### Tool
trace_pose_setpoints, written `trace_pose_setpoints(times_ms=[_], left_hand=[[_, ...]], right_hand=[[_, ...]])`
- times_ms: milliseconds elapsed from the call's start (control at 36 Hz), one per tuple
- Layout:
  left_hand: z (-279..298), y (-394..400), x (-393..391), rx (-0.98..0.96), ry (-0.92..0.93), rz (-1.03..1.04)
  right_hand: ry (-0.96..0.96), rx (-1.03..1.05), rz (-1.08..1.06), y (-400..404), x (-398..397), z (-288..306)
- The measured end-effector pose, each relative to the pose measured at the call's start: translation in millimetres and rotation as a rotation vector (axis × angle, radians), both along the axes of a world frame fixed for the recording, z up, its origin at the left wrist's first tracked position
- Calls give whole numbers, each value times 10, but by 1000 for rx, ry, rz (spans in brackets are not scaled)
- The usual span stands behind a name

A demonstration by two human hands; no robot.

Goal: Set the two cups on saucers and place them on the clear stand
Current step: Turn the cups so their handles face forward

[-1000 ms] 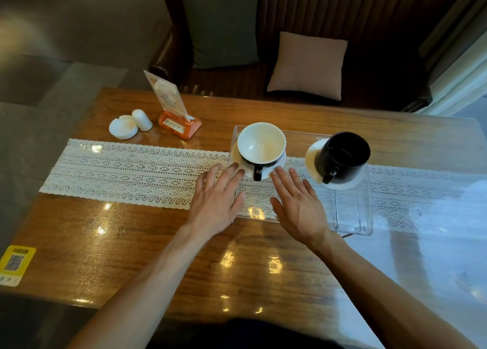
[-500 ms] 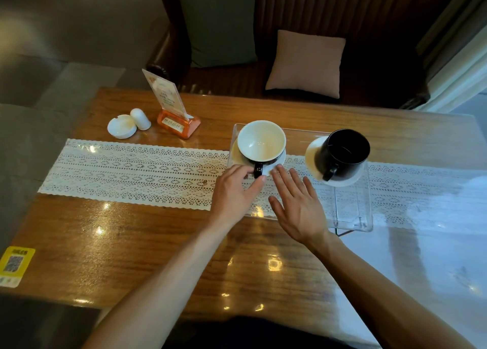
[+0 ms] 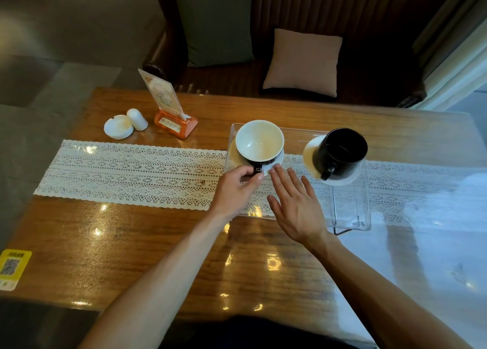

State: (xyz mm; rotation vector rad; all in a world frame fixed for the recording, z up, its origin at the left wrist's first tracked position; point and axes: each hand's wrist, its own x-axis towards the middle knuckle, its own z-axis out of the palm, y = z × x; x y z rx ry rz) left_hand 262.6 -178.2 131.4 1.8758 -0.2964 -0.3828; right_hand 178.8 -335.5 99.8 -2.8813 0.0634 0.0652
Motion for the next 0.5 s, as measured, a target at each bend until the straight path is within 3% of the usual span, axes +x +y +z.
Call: trace_pose_setpoints(times_ms=[500], left_hand=[[-37,11,-84,106,-176,109]], right_hand=[[10,-13,6,1,-1,37]])
